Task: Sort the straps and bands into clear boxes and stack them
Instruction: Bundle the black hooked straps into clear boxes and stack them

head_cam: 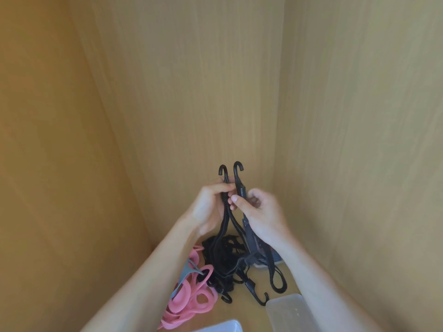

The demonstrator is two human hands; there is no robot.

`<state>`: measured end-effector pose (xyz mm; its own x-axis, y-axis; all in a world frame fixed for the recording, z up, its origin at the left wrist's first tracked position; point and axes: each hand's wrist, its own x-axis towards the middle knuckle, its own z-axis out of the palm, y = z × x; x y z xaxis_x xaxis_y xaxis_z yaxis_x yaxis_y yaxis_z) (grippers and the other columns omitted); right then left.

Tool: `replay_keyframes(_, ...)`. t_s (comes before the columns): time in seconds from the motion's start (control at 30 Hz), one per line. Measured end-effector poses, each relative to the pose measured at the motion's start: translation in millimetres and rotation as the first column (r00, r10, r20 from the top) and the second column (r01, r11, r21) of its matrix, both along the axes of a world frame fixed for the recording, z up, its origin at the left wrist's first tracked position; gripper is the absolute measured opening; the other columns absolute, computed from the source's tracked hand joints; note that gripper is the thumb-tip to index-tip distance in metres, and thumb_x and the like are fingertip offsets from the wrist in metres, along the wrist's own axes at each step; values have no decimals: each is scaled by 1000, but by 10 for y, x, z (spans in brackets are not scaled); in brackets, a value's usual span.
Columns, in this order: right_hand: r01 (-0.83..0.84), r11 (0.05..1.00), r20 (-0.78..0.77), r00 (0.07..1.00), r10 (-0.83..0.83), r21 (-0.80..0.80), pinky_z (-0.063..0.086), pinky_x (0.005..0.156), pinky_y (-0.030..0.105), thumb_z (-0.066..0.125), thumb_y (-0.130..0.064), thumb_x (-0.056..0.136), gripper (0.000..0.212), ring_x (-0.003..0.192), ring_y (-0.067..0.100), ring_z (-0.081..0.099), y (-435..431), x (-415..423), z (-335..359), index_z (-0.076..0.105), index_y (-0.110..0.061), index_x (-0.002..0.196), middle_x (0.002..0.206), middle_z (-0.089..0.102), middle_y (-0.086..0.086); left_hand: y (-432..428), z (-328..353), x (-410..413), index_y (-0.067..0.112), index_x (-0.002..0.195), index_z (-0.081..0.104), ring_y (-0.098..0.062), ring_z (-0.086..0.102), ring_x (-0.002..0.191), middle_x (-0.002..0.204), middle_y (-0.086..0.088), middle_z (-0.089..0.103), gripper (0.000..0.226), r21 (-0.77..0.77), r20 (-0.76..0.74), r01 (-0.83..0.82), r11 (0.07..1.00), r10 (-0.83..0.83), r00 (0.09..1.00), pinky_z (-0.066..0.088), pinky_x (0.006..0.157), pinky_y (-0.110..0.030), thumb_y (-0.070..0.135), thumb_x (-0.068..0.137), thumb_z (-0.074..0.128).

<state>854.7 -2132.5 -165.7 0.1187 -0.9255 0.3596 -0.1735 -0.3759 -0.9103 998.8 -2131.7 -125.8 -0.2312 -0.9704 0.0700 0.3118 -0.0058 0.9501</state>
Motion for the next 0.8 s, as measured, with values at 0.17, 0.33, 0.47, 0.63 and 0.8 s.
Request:
replay_keyframes(0.17, 136, 991, -63, 989, -135, 15, 39, 51, 14, 83, -46, 75, 38, 50, 1, 42, -68, 19, -12, 63, -13, 72, 61, 52, -9, -1, -19, -61, 8, 111, 56, -18, 57, 84, 85, -3, 57, 34, -27, 111, -36, 999, 39, 993, 48, 78, -26, 16, 85, 76)
replay_keyframes(0.33, 185, 983, -78, 980, -185, 0, 37, 49, 16, 85, -43, 73, 40, 49, 3, 39, -97, 44, 30, 56, -15, 69, 60, 48, -9, -30, -31, -143, 11, 96, 56, -21, 56, 86, 78, -2, 57, 7, 16, 90, -98, 995, 96, 991, 48, 85, -30, 13, 98, 63)
replay_keyframes(0.47, 172, 985, -52, 984, -171, 16, 38, 49, 15, 85, -43, 72, 37, 49, 1, 43, -95, 60, 47, 56, -20, 68, 61, 49, -11, -24, 19, -192, 14, 89, 55, -17, 59, 75, 73, 0, 57, 12, 71, 58, -136, 988, 132, 990, 48, 80, -28, 15, 101, 57)
replay_keyframes(0.63, 59, 996, -45, 997, -56, 74, 37, 51, 13, 80, -31, 82, 23, 51, 1, 42, -83, 63, -23, 62, -18, 76, 63, 51, -10, -39, 81, -191, 15, 95, 55, -16, 51, 74, 82, -3, 56, 12, 68, 23, -182, 981, 181, 983, 45, 80, -34, 20, 105, 50)
replay_keyframes(0.8, -62, 977, -26, 997, 69, 205, 43, 58, 14, 69, -19, 90, 4, 60, 4, 52, -56, -26, -168, 67, -17, 88, 73, 59, -6, -92, 105, -94, 14, 96, 50, -13, 45, 68, 79, -3, 57, 14, -41, 130, -232, 972, 236, 963, 35, 61, -26, 16, 108, 44)
